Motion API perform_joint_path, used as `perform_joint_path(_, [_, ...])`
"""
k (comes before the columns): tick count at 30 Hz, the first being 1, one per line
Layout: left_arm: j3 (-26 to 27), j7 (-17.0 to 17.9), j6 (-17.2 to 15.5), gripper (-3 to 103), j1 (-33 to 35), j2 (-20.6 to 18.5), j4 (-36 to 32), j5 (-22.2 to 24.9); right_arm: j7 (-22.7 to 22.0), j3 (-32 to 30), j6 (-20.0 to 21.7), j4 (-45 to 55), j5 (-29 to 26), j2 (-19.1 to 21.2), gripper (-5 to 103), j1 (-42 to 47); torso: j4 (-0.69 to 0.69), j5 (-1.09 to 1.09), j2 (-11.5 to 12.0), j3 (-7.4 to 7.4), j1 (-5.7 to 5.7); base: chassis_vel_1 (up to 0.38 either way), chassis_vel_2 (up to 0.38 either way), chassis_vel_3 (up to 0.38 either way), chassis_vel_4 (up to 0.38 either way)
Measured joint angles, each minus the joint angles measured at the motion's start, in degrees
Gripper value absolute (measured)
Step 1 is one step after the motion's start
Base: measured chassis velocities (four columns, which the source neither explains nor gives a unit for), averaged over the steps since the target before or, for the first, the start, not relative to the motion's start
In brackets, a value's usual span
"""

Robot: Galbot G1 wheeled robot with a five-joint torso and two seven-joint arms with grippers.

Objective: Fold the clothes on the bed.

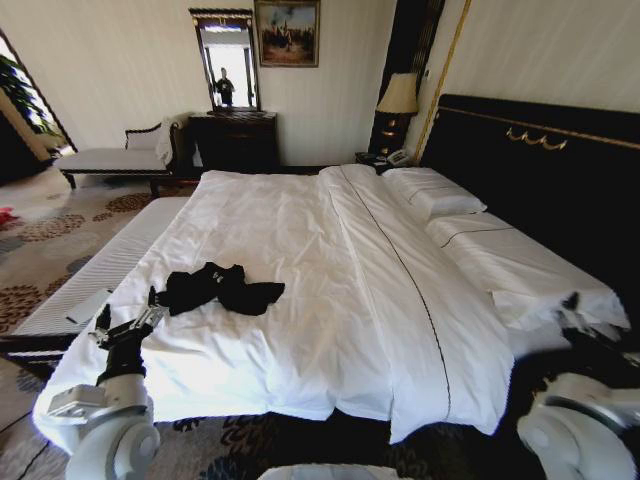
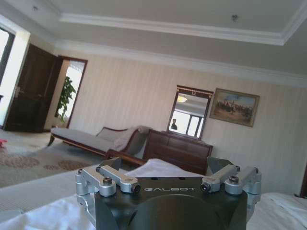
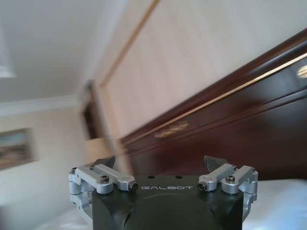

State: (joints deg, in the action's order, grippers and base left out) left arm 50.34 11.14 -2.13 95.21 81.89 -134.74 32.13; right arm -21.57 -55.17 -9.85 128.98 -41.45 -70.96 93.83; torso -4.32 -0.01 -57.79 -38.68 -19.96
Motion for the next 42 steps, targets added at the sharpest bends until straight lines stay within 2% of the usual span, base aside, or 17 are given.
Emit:
perform_joint_path(1, [-0.35,-0.87,-1.25,100,-0.15,-0.65,0.37,1.33,5.42,3.61,-1.73,-1.26,-1.07,0.93,100,-1.72,0.01,-0.01,0.00,0.00,0.00,0.000,0.000,0.000,0.000])
perform_joint_path(2, [-0.35,-0.87,-1.25,100,-0.15,-0.65,0.37,1.33,5.42,3.61,-1.73,-1.26,-1.07,0.93,100,-1.72,0.01,-0.01,0.00,0.00,0.00,0.000,0.000,0.000,0.000])
perform_joint_path(4, [-1.12,-3.45,-1.30,100,-0.22,-1.68,0.91,1.33,11.09,7.96,-5.88,-3.40,-1.16,2.09,100,-3.83,0.02,0.00,0.00,-0.01,-0.01,0.000,0.000,0.000,0.000])
perform_joint_path(6, [-2.19,-6.35,-0.08,100,-0.27,-3.04,1.11,-0.70,15.91,11.36,-9.25,-5.99,0.77,3.11,100,-6.35,0.02,0.01,0.00,0.00,-0.01,0.000,0.000,0.000,0.000])
perform_joint_path(8, [-2.45,-7.14,0.56,100,-0.20,-3.31,1.09,-1.43,16.73,12.11,-9.49,-6.56,1.67,3.50,100,-6.80,0.02,0.01,0.01,0.00,-0.01,0.000,0.000,0.000,0.000])
perform_joint_path(12, [-2.74,-9.95,5.71,100,1.12,-2.60,1.38,-7.33,19.14,13.82,-9.79,-9.35,7.37,4.74,100,-6.95,0.01,0.01,0.00,0.00,-0.01,0.000,0.000,0.000,0.000])
perform_joint_path(14, [-2.75,-10.24,6.26,100,1.33,-2.37,1.51,-8.17,19.55,13.86,-10.02,-9.78,8.10,4.73,100,-6.83,0.01,0.01,0.00,0.00,-0.01,0.000,0.000,0.000,0.000])
perform_joint_path(15, [-3.39,-11.30,7.91,100,2.20,-1.49,2.02,-10.43,21.50,13.87,-11.58,-11.35,10.78,4.05,100,-6.17,0.01,0.00,0.00,0.00,-0.01,0.000,0.000,0.000,0.000])
perform_joint_path(19, [-4.28,-12.40,8.52,100,3.04,-1.10,2.26,-9.84,24.96,13.83,-13.19,-12.15,11.96,2.92,100,-5.12,-0.01,0.01,0.00,0.01,-0.01,0.000,0.000,0.000,0.000])
perform_joint_path(21, [-4.42,-14.03,8.99,100,3.57,-1.58,2.75,-7.48,29.95,13.97,-15.25,-13.18,12.58,2.54,100,-5.15,0.00,0.01,0.00,0.01,-0.01,0.000,0.000,0.000,0.000])
perform_joint_path(25, [-4.01,-16.17,10.01,100,4.20,-2.65,2.95,-6.23,32.76,13.65,-16.22,-14.63,14.18,3.03,100,-6.09,0.01,0.01,0.00,0.01,-0.01,0.000,0.000,0.000,0.000])
perform_joint_path(30, [-4.04,-19.36,11.47,100,4.43,-2.95,2.95,-5.67,33.03,13.60,-15.74,-16.25,14.06,5.44,100,-6.74,0.01,0.01,0.00,0.01,-0.01,0.000,0.000,0.000,0.000])
perform_joint_path(33, [-4.23,-19.43,11.63,100,4.44,-2.68,2.96,-5.91,33.02,13.60,-15.45,-16.38,13.86,5.88,100,-6.78,0.01,0.01,0.00,0.01,-0.01,0.000,0.000,0.000,0.000])
perform_joint_path(36, [-4.31,-18.04,11.39,100,4.41,-2.16,3.07,-6.58,32.54,13.63,-14.56,-16.27,13.48,5.89,100,-6.71,0.01,0.01,0.00,0.00,-0.01,0.000,0.000,0.000,0.000])
perform_joint_path(42, [-4.13,-17.07,10.80,100,4.59,-1.47,2.73,-7.25,30.23,13.61,-12.40,-15.30,13.30,5.42,100,-6.44,0.01,0.01,0.00,0.01,0.00,0.000,0.000,0.000,0.000])
